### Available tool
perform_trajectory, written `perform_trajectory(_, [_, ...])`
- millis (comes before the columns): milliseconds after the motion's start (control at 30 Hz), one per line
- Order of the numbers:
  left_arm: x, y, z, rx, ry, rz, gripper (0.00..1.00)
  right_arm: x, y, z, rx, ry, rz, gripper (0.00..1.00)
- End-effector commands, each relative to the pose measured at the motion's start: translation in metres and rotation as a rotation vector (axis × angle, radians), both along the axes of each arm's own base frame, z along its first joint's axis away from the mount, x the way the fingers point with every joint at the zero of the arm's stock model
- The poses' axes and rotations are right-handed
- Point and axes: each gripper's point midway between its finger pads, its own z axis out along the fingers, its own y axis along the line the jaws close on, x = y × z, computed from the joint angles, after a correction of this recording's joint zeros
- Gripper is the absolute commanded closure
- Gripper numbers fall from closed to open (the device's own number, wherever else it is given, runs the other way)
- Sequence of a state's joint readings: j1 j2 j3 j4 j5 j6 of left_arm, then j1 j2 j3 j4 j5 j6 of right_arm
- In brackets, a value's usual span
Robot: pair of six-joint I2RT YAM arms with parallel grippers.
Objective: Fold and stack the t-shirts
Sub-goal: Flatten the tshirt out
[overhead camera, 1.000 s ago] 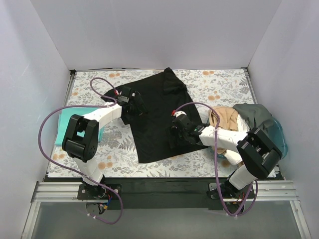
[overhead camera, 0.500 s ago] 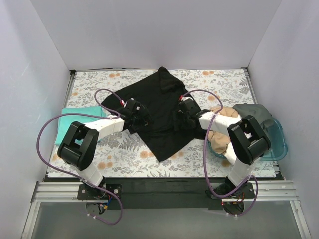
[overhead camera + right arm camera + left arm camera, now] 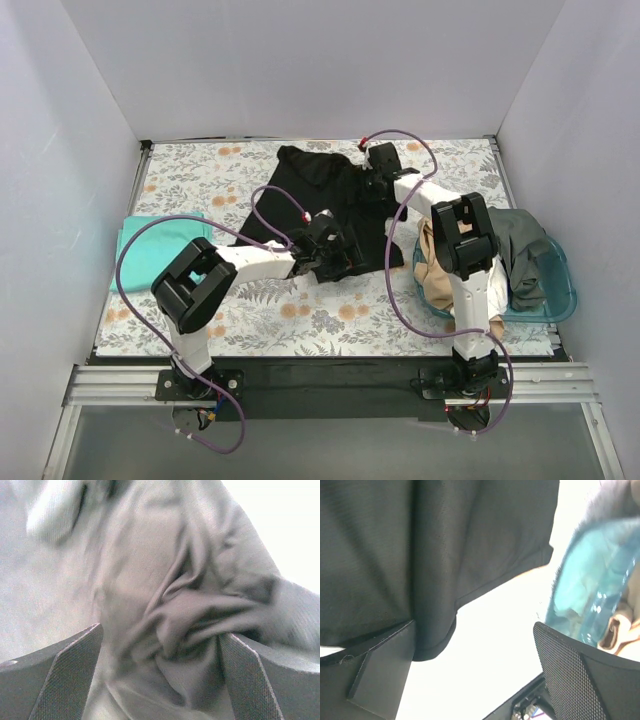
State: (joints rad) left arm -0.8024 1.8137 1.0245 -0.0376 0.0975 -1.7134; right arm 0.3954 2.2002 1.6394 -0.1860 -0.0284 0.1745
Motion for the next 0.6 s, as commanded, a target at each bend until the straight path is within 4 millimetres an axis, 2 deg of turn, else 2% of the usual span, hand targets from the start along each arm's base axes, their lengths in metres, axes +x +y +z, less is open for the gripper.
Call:
perform_trajectory(0, [-0.004, -0.019, 0.017, -0.015, 0.002, -0.033, 0.02, 0.022, 0.006, 0.044, 0.102, -0.063, 0.074, 0.02])
perform_trajectory(100, [0.002, -0.021, 0.049, -0.027, -0.064, -0.051, 0.02, 0.022, 0.004, 0.086, 0.094, -0.141, 0.091, 0.02])
perform_trajectory(133, [0.004, -0.017, 0.056, -0.016, -0.087, -0.038, 0.02, 0.02, 0.0, 0.094, 0.087, -0.149, 0.087, 0.02])
perform_trajectory(167, [0.002, -0.01, 0.073, -0.021, -0.12, -0.029, 0.02, 0.014, -0.004, 0.116, 0.086, -0.169, 0.082, 0.02])
perform_trajectory(200, [-0.001, 0.0, 0.073, 0.013, -0.123, -0.024, 0.02, 0.01, -0.009, 0.124, 0.075, -0.177, 0.065, 0.02])
perform_trajectory(233, [0.004, 0.016, 0.075, 0.064, -0.158, 0.032, 0.02, 0.002, -0.014, 0.123, 0.06, -0.164, 0.05, 0.02])
perform_trajectory(267, [-0.001, 0.033, 0.071, 0.108, -0.161, 0.061, 0.02, -0.007, -0.02, 0.145, 0.065, -0.196, 0.039, 0.02])
perform_trajectory(333, [-0.011, 0.076, 0.078, 0.202, -0.172, 0.157, 0.02, -0.024, -0.029, 0.148, 0.049, -0.181, 0.006, 0.02])
perform_trajectory(367, [-0.007, 0.104, 0.076, 0.277, -0.194, 0.263, 0.02, -0.044, -0.035, 0.149, 0.049, -0.172, 0.004, 0.02])
perform_trajectory(400, [-0.024, 0.139, 0.068, 0.364, -0.156, 0.318, 0.02, -0.055, -0.038, 0.15, 0.054, -0.165, -0.009, 0.02])
perform_trajectory(433, [-0.025, 0.162, 0.065, 0.381, -0.119, 0.419, 0.02, -0.068, -0.041, 0.166, 0.071, -0.193, -0.022, 0.02])
perform_trajectory(467, [-0.029, 0.182, 0.06, 0.412, -0.098, 0.474, 0.02, -0.088, -0.044, 0.145, 0.055, -0.145, -0.019, 0.02])
perform_trajectory(500, [-0.039, 0.203, 0.047, 0.447, -0.054, 0.501, 0.02, -0.097, -0.045, 0.145, 0.067, -0.14, -0.039, 0.02])
perform_trajectory(533, [-0.035, 0.225, 0.05, 0.431, -0.043, 0.566, 0.02, -0.104, -0.045, 0.145, 0.081, -0.153, -0.044, 0.02])
perform_trajectory(567, [-0.034, 0.235, 0.047, 0.419, -0.027, 0.59, 0.02, -0.116, -0.044, 0.159, 0.106, -0.185, -0.036, 0.02])
